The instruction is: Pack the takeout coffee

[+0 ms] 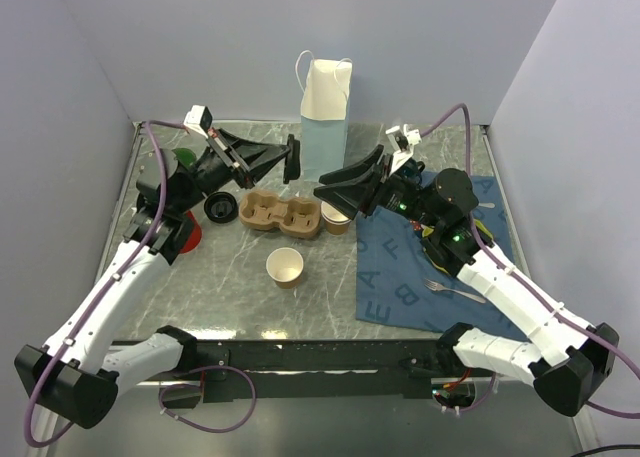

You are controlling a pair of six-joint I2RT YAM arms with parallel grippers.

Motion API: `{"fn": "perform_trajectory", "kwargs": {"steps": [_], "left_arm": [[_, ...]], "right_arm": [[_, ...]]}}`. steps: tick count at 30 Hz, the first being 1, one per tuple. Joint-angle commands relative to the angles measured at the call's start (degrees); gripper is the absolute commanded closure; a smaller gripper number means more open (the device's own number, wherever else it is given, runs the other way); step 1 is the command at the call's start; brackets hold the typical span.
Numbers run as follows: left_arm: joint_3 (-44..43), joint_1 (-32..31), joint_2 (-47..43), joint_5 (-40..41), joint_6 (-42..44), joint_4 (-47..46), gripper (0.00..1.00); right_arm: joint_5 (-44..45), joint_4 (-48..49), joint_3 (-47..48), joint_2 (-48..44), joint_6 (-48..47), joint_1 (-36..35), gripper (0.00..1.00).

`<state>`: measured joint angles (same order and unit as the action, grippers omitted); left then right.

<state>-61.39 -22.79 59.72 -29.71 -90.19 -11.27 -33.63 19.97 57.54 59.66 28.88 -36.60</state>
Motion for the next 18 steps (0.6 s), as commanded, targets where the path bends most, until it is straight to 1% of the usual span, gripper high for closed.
{"fn": "perform_trajectory", "kwargs": {"steps": [1,3,5,8,10,13,16,18], "left_arm": [[-0.40,-1.82,-0.57,2.38,-7.10,-4.64,0.99],[-0.14,-2.61,-0.31,2.64,-8.24,-6.48,0.99],[-0.84,-3.05,-0.14,3.08,-8.33,-6.05,0.99],[-1.37,-4.02,0.30,3.61,-8.16,-5.87,0.99],[-1.02,-4.81,0.39,4.14,-8.86,-7.36,0.99],[-0.58,-5.43,0.48,4.84,-9.21,-7.63,0.99],[0.74,-5.60,0.39,5.63,-10.18,-9.47,0.99],[1.09,-5.60,0.48,5.63,-10.18,-9.74,0.99]], "right_arm": [[-1.44,3.15,3.46,0.10,-3.30,0.12,0.47],[-3.63,3.50,4.60,1.42,-4.36,0.12,0.47],[-5.30,3.41,6.17,2.91,-4.54,0.04,0.47],[-5.13,3.67,7.32,3.80,-5.24,-0.49,0.47],[-4.96,3.94,8.02,4.67,-5.59,-0.58,0.47],[-5.75,2.98,10.13,6.52,-6.20,-1.10,0.49],[-6.01,2.71,11.54,7.93,-6.04,-1.72,0.56],[-5.57,2.80,11.63,8.28,-5.95,-2.24,0.72]]}}
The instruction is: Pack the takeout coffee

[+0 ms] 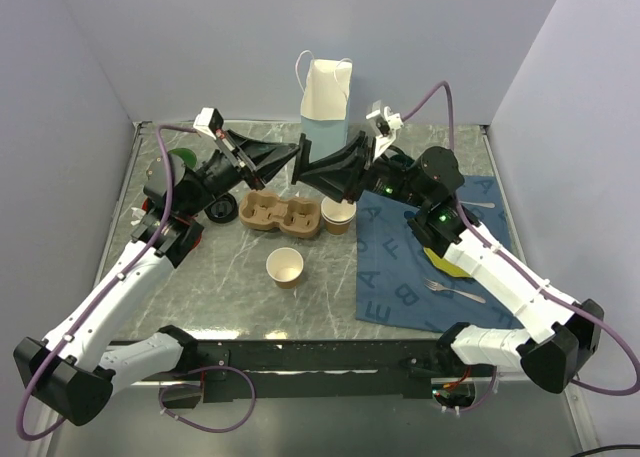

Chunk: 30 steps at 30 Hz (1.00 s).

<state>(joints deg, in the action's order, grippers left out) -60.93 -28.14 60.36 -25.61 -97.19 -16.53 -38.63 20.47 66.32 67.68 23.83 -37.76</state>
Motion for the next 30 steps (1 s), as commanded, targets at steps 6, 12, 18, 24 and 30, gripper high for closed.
{"fn": "perform_trajectory", "kwargs": {"steps": [6,12,18,24,30], "left_arm": [[-0.85,-0.16,0.11,1.08,2.24,1.13,0.81],[-5.60,2.46,0.37,2.66,15.15,17.97,0.17],[-13.68,8.80,1.61,10.98,32.90,44.26,0.05],[-10.54,8.80,-6.29,31.40,32.32,63.38,0.03],[-7.98,8.80,-14.38,42.38,31.19,75.67,0.03]], "right_arm": [[2.68,-0.59,2.23,-1.67,-1.60,-1.26,1.00],[8.03,-15.16,5.12,-4.14,-3.44,-1.27,1.00],[13.66,-46.01,13.64,0.95,-4.94,-3.19,1.00],[23.16,-66.33,24.28,12.20,-4.85,-10.83,1.00],[24.66,-76.44,32.11,26.17,-3.80,-14.80,1.00]]}}
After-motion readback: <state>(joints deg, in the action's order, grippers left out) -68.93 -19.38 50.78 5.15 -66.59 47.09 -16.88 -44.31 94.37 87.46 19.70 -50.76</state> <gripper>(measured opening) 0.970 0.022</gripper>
